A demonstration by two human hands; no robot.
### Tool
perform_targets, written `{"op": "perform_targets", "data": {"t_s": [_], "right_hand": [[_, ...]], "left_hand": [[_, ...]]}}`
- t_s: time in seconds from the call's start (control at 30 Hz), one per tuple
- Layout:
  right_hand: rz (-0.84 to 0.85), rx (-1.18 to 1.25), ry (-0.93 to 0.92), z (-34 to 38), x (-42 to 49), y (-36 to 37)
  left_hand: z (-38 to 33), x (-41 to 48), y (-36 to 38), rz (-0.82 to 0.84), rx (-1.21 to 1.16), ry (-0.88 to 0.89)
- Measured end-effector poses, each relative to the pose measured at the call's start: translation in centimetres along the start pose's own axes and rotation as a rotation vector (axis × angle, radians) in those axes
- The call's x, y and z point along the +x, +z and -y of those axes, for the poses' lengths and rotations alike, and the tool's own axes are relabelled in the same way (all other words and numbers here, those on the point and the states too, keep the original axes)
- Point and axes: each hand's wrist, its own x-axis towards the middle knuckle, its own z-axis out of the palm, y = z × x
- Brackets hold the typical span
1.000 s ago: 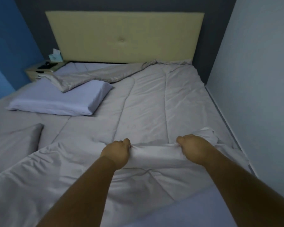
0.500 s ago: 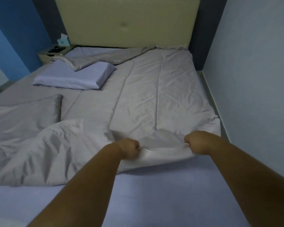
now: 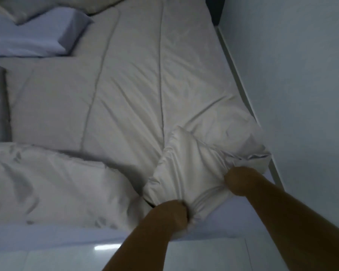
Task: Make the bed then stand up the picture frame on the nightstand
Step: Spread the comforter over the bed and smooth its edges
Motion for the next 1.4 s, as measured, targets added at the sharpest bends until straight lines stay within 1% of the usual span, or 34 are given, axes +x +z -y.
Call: {"op": "perform_targets", "data": {"t_s": [0.1,0.17,0.23,0.33,0.4,0.43,0.47,0.5,0.53,0.57,0.6,0.63,0.67,0.7,0.73,0.77,0.8,0.9,1.0,1.1,1.2,1.23,1.27,1.3,1.33,1.4], "right_hand": [[0.058,-0.094,-0.098,1.1,1.2,2.8],[0.075,-0.132,-0.116,1.1,1.9,3.7],[0.098,-0.098,-0.111,1.0,2.6,3.8],[0.123,-0.031,-0.096,0.7,3.2,4.0],[0.150,0.019,-0.108,0.3,3.1,3.9],[0.173,0.036,-0.130,-0.1,3.0,3.8],[0.188,0.049,-0.145,-0.5,2.8,3.4],[0.222,0.082,-0.130,-0.8,2.5,2.7],[0.233,0.130,-0.127,-1.3,2.4,2.2],[0.227,0.196,-0.122,-1.7,2.3,1.6],[0.203,0.267,-0.111,-2.0,2.3,0.8],[0.149,0.336,-0.109,-2.1,2.2,-0.3],[0.068,0.389,-0.103,-2.4,2.4,-1.3],[-0.055,0.448,-0.099,-2.5,2.8,-2.4],[-0.178,0.457,-0.109,-2.5,3.3,-3.5],[-0.279,0.512,-0.105,-2.2,3.9,-4.6],[-0.343,0.577,-0.099,-1.6,4.6,-5.6],[-0.394,0.704,-0.129,1.5,7.1,-7.8],[-0.295,0.816,-0.178,5.4,9.1,-8.4],[-0.184,0.960,-0.233,7.9,9.6,-8.0],[-0.091,1.123,-0.158,8.0,8.9,-8.2],[-0.036,1.172,-0.124,7.4,8.6,-8.1],[0.063,1.210,-0.107,6.6,8.1,-8.1],[0.221,1.214,-0.087,5.7,7.6,-7.9],[0.396,1.159,-0.066,4.8,7.0,-7.7],[0.691,0.907,-0.029,3.2,6.2,-7.2]], "left_hand": [[-0.1,1.5,2.1,0.052,0.045,0.032],[0.0,2.2,2.7,0.108,0.053,0.050],[0.2,2.7,2.7,0.141,0.054,0.056],[-0.1,2.3,2.0,0.162,0.002,-0.011],[-0.3,1.2,0.4,0.175,-0.057,0.018],[-0.1,0.5,-0.9,0.162,-0.134,0.048],[0.4,-0.2,-2.3,0.113,-0.269,0.101],[0.9,-0.9,-4.1,0.025,-0.460,0.160],[1.7,-1.6,-6.1,-0.116,-0.682,0.194],[2.9,-2.2,-8.0,-0.320,-0.881,0.166],[4.4,-2.4,-9.6,-0.550,-1.004,0.087],[6.0,-2.4,-10.8,-0.749,-1.037,-0.019],[7.7,-1.9,-11.7,-0.876,-0.975,-0.133],[9.2,-1.4,-12.1,-0.909,-0.865,-0.243],[10.5,-0.7,-11.9,-0.875,-0.739,-0.326],[11.7,0.1,-11.4,-0.807,-0.637,-0.371],[12.5,0.9,-10.5,-0.742,-0.572,-0.379],[13.6,3.1,-7.3,-0.627,-0.409,-0.355],[13.8,4.7,-4.4,-0.517,-0.280,-0.430],[13.9,5.4,-2.7,-0.527,-0.228,-0.437],[14.2,5.5,-2.5,-0.524,-0.226,-0.428],[14.3,5.5,-2.6,-0.521,-0.223,-0.428],[14.2,5.5,-2.7,-0.513,-0.218,-0.431],[14.1,5.4,-2.8,-0.502,-0.213,-0.437],[14.0,5.3,-2.9,-0.491,-0.212,-0.444],[13.7,5.3,-3.2,-0.472,-0.209,-0.460]]}}
